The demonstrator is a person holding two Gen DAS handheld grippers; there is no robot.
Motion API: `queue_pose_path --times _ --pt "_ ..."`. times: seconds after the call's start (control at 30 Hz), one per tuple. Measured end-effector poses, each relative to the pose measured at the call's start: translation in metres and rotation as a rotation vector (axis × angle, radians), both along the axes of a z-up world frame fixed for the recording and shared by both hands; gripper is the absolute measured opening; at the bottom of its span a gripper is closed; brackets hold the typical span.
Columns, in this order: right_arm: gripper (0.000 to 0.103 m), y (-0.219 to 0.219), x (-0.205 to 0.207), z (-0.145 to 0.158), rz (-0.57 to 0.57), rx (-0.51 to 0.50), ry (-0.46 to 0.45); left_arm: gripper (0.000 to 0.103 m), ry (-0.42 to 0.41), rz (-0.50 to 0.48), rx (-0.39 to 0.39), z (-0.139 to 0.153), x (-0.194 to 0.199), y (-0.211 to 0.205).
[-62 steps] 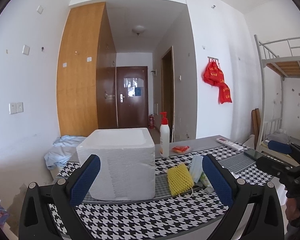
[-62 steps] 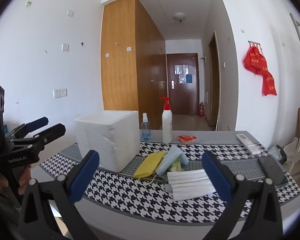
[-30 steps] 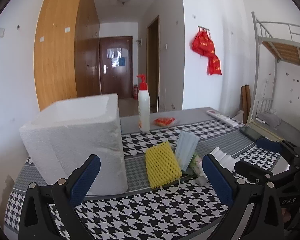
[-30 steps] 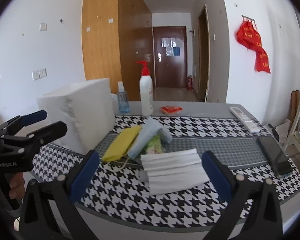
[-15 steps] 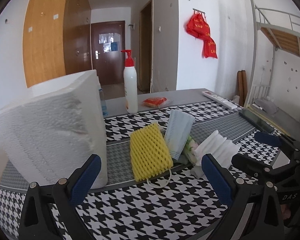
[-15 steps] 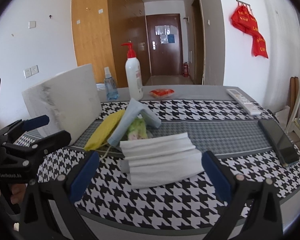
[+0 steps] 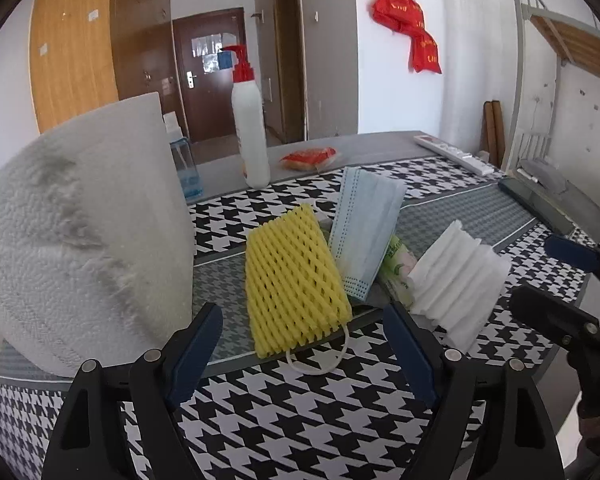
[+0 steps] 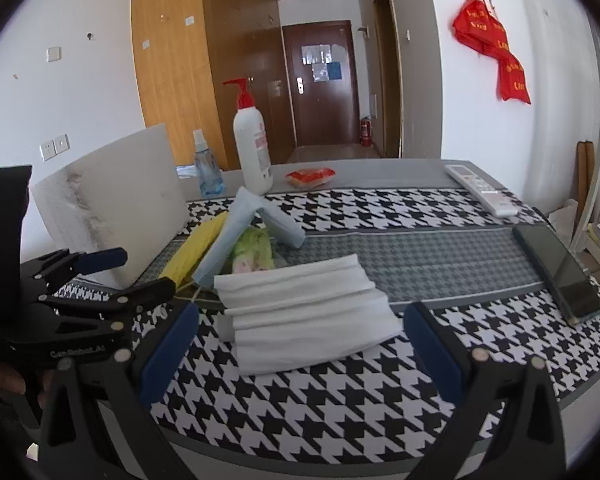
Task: Organize soft objects
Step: 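Move left tool to the yellow mesh sponge while right tool approaches the folded white cloth, then close left gripper on the yellow sponge while right gripper pinches the white cloth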
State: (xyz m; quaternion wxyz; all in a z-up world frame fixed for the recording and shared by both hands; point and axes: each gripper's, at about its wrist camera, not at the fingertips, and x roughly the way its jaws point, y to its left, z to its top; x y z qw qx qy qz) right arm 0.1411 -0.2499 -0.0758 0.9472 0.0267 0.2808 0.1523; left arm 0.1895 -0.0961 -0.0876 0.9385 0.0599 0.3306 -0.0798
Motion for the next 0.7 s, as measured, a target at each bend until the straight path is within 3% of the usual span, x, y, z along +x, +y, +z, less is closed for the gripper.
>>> queue_pose_path --times 0.17,0.33,0.47,0.6,0.7 --pt "0.103 -0.003 0.006 -0.005 0.0 0.012 0.016 0.082 0.018 0.036 0.057 -0.006 0.011 -0.004" --pt "0.103 -0.001 0.011 -0.01 0.012 0.011 0.05 0.073 0.075 0.061 0.084 -0.013 0.021 -0.004" --pt "0.103 0.001 0.014 -0.013 0.017 0.009 0.064 0.063 0.077 0.063 0.112 -0.013 0.024 -0.006" --pt "0.103 0.001 0.014 -0.013 0.018 0.012 0.067 0.042 0.089 0.071 0.081 -0.013 0.027 -0.002" --pt "0.103 0.001 0.015 -0.014 0.016 0.008 0.069 0.036 0.097 0.077 0.064 -0.014 0.029 0.002"
